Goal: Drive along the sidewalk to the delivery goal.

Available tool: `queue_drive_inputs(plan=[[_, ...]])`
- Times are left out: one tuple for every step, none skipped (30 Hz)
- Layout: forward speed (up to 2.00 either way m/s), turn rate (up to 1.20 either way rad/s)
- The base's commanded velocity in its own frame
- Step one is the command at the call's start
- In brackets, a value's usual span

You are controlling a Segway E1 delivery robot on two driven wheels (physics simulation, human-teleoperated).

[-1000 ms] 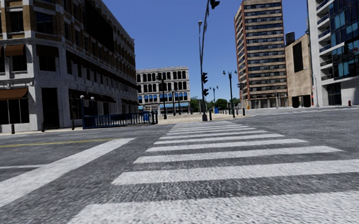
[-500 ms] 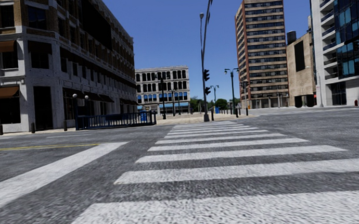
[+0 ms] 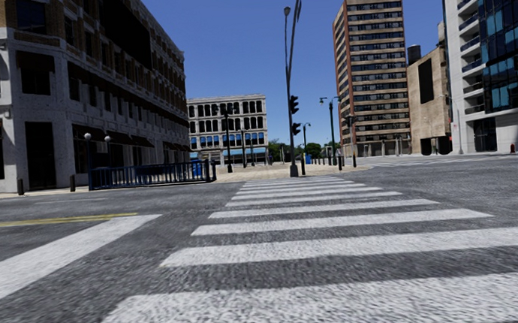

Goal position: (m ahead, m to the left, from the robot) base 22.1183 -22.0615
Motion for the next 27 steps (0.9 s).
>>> queue_drive_inputs(plan=[[2.00, 0.00], [2.00, 0.00], [2.00, 0.00], [2.00, 0.00], [2.00, -0.43], [2.00, -0.65], [2.00, -0.91], [2.00, -0.97], [2.00, -0.97], [2.00, -0.99], [2.00, -0.08], [2.00, 0.00], [2.00, 0.00], [2.00, 0.00], [2.00, 0.00], [2.00, 0.00], [2.00, 0.00], [2.00, 0.00], [2.00, 0.00], [2.00, 0.00], [2.00, 0.00], [2.00, 0.00], [2.00, 0.00], [2.00, 0.00], [2.00, 0.00], [2.00, 0.00], [2.00, 0.00]])
